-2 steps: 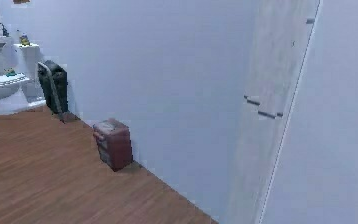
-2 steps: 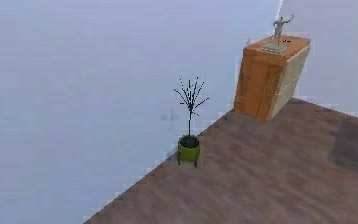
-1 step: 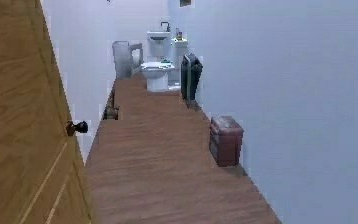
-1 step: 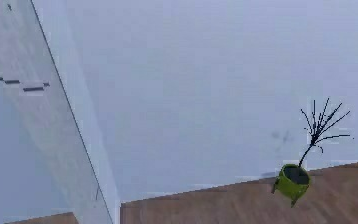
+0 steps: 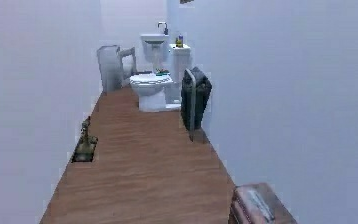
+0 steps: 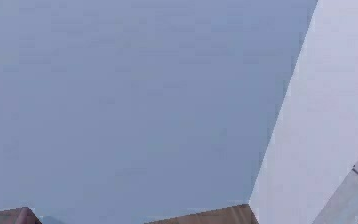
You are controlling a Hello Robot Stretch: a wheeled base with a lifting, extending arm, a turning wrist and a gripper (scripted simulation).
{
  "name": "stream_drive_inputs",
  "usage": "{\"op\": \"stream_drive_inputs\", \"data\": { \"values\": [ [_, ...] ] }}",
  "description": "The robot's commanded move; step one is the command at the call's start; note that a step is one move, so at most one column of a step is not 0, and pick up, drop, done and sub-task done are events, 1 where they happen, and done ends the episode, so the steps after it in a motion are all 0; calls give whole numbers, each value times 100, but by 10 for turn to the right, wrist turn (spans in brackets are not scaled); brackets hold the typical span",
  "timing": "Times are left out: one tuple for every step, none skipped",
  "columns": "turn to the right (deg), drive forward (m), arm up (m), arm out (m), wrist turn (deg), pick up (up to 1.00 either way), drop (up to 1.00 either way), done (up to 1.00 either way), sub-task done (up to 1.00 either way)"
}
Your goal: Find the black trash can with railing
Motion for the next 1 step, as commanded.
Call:
{"op": "stream_drive_inputs", "data": {
  "values": [
    [-30,0,0,0,0,0,0,0,0]
  ]
}}
